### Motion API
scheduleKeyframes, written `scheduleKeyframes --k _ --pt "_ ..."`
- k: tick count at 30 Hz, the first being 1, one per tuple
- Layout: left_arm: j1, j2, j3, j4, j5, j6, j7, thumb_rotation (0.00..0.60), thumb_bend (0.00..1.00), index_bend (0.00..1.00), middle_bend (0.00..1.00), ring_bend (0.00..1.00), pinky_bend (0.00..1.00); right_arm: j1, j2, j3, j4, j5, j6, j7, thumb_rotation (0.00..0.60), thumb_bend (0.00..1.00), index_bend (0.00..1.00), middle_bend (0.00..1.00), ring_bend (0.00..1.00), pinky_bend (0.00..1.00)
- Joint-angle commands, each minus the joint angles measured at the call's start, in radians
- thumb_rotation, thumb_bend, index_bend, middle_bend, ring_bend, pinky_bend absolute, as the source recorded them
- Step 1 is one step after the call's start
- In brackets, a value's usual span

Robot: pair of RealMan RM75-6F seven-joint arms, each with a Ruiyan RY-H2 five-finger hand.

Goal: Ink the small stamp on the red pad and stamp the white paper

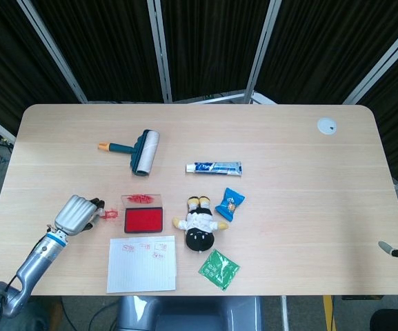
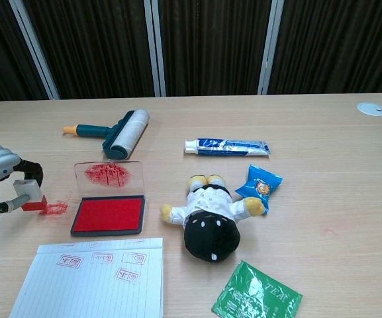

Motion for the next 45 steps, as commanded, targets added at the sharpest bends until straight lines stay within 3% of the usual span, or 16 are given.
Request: scheduleKeyframes --k 1,8,21,38,45 --pt "-0.004 -0.014 0.003 0.019 0.006 -0.002 0.0 0.6 0.47 0.61 0.54 0.96 0.99 0.0 0.0 0.0 0.0 -0.001 0.0 -0.001 0.6 0.0 0.0 0.0 0.0 0.0" --pt "-0.01 -0.041 0.008 0.056 0.014 -0.011 0.005 0.6 0.46 0.58 0.52 0.96 0.99 0.002 -0.003 -0.001 0.0 0.001 -0.002 -0.008 0.6 0.0 0.0 0.0 0.0 0.0" --pt "-0.009 -0.055 0.014 0.078 0.019 -0.011 0.013 0.6 0.28 0.51 0.49 0.96 0.99 0.004 -0.005 -0.001 0.003 0.005 -0.006 -0.011 0.6 0.0 0.0 0.0 0.0 0.0" --pt "-0.007 -0.05 0.008 0.072 0.017 0.001 0.019 0.6 0.27 0.45 0.44 0.95 0.99 0.004 -0.005 -0.001 0.002 0.006 -0.007 -0.013 0.6 0.0 0.0 0.0 0.0 0.0" --pt "-0.004 -0.04 0.008 0.062 0.015 0.004 0.021 0.6 0.18 0.39 0.4 0.94 0.99 0.004 -0.004 -0.001 0.001 0.006 -0.006 -0.014 0.6 0.0 0.0 0.0 0.0 0.0"
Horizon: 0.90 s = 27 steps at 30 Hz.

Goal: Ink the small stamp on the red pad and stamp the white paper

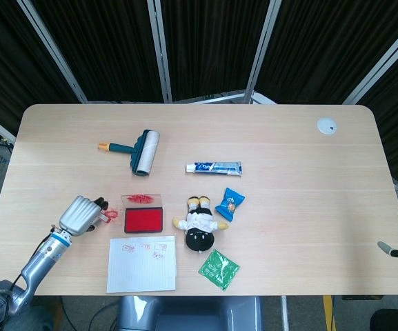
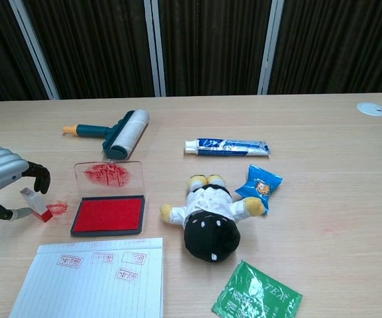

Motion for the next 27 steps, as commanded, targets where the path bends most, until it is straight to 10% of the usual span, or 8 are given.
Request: scheduleKeyframes --k 1,17,21,25,27 --pt "0.002 0.005 0.001 -0.005 0.001 0.004 0.002 0.6 0.17 0.37 0.4 0.94 0.99 0.0 0.0 0.0 -0.001 -0.001 0.0 0.0 0.6 0.0 0.0 0.0 0.0 0.0" --pt "0.068 0.2 -0.058 -0.289 -0.01 0.233 -0.003 0.6 0.07 0.26 0.19 0.81 0.9 -0.015 0.021 -0.006 -0.026 -0.041 0.034 0.036 0.6 0.0 0.0 0.0 0.0 0.0" --pt "0.127 0.3 -0.09 -0.481 -0.046 0.329 0.04 0.6 0.0 0.06 0.0 0.47 0.57 -0.021 0.03 -0.009 -0.033 -0.062 0.049 0.054 0.6 0.0 0.0 0.0 0.0 0.0" --pt "0.194 0.405 -0.097 -0.734 -0.122 0.352 0.115 0.6 0.0 0.0 0.0 0.13 0.09 -0.026 0.038 -0.013 -0.041 -0.083 0.061 0.07 0.6 0.0 0.0 0.0 0.0 0.0" --pt "0.214 0.432 -0.094 -0.794 -0.135 0.364 0.139 0.6 0.0 0.0 0.0 0.07 0.01 -0.026 0.039 -0.015 -0.042 -0.089 0.064 0.072 0.6 0.0 0.0 0.0 0.0 0.0"
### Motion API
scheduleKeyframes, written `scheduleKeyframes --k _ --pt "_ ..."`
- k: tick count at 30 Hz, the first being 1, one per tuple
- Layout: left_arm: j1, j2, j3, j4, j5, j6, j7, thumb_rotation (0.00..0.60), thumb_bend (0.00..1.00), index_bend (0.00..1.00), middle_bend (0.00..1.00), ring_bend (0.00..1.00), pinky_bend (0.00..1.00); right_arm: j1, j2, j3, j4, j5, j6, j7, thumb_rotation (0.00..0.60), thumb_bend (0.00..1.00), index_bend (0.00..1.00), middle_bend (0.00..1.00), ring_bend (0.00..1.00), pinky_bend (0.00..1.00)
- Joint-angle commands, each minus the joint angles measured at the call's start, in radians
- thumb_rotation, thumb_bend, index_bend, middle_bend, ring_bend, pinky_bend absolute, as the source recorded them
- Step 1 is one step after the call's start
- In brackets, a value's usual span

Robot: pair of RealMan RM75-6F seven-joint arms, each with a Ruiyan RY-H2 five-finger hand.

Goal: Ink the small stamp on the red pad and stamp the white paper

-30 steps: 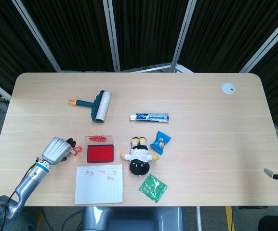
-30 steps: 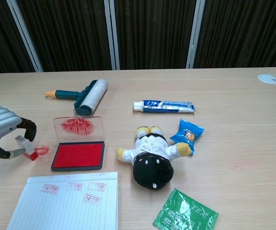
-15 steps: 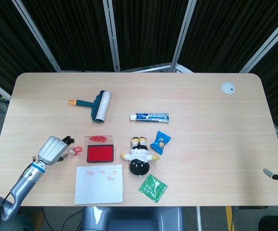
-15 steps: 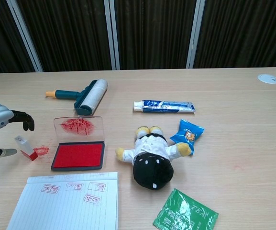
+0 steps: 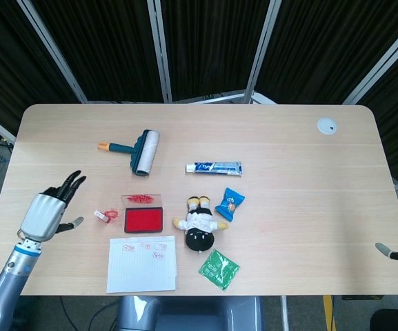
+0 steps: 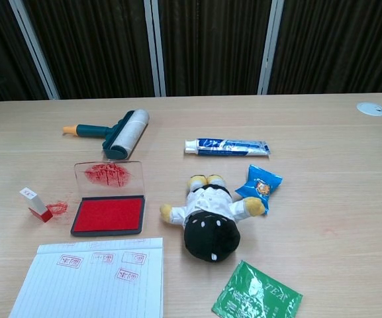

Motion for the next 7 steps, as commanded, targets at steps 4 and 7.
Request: scheduleKeyframes --k 4,7 --pt "0.13 0.185 -0.002 -0.367 -0.106 0.085 0.172 0.6 0.0 0.0 0.0 0.01 0.0 -0.002 0.002 -0.004 -0.005 -0.02 0.01 0.003 0.6 0.0 0.0 0.0 0.0 0.0" --pt "0.149 0.213 0.003 -0.415 -0.105 0.096 0.196 0.6 0.0 0.0 0.0 0.0 0.0 -0.003 -0.001 -0.003 -0.006 -0.034 0.026 0.0 0.6 0.0 0.0 0.0 0.0 0.0"
